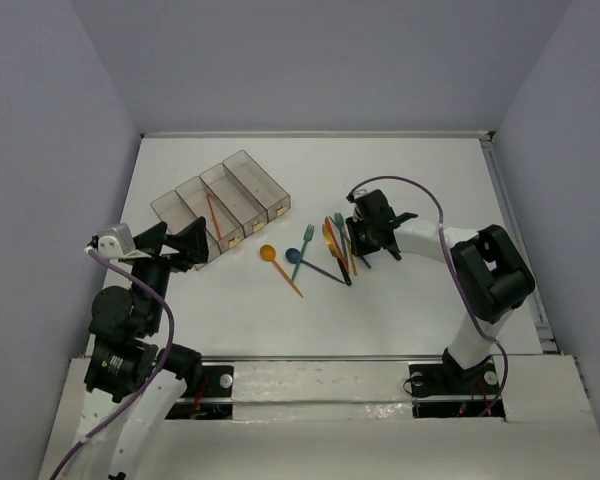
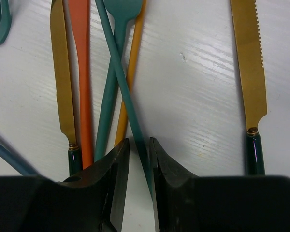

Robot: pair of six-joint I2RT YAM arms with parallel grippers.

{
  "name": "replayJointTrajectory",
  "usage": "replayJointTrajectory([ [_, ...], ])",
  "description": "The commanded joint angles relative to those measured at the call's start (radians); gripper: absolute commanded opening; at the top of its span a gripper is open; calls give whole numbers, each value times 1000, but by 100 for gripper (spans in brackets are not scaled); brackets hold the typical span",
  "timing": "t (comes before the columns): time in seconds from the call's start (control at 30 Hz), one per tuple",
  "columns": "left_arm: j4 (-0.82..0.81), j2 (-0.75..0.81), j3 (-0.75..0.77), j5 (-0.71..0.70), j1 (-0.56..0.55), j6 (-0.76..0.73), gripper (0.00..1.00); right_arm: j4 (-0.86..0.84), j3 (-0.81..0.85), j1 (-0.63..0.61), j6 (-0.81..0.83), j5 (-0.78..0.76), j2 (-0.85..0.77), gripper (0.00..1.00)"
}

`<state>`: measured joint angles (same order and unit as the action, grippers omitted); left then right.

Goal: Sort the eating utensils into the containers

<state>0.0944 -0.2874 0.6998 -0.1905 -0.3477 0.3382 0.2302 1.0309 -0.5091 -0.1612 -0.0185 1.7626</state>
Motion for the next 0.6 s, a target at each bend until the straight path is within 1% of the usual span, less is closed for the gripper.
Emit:
replayJointTrajectory([
  [0.0, -53, -15, -3, 14, -5, -13, 99, -14, -3, 15, 6, 9, 14, 29],
  [0.03, -53, -13, -3, 14, -5, -13, 99, -9, 0, 15, 8, 9, 18, 29],
  [0.07, -53, -13, -2, 13, -5, -13, 99, -6, 4, 15, 8, 9, 20, 27],
  [0.17, -51, -10, -2, 13, -5, -11, 99, -8, 0, 15, 9, 9, 11, 12],
  [0.2, -51, -10, -2, 14, -5, -11, 99, -6, 0, 15, 15, 9, 3, 11],
  [0.33, -56, -9, -3, 22, -5, -10, 99, -15, -3, 15, 45, 9, -49, 8],
  [0.4, -56, -7, -5, 23, -5, -11, 99, -37, -12, 15, 66, 47, -90, 6],
  [0.47, -56, -6, -5, 23, -5, -11, 99, -37, -9, 15, 72, 54, -113, 6],
  [0.53, -55, -4, -6, 25, -5, -11, 99, -28, -3, 15, 74, 60, -146, 1],
  [0.57, -53, -4, -5, 25, -5, -10, 99, -25, 6, 15, 72, 90, -156, 0],
])
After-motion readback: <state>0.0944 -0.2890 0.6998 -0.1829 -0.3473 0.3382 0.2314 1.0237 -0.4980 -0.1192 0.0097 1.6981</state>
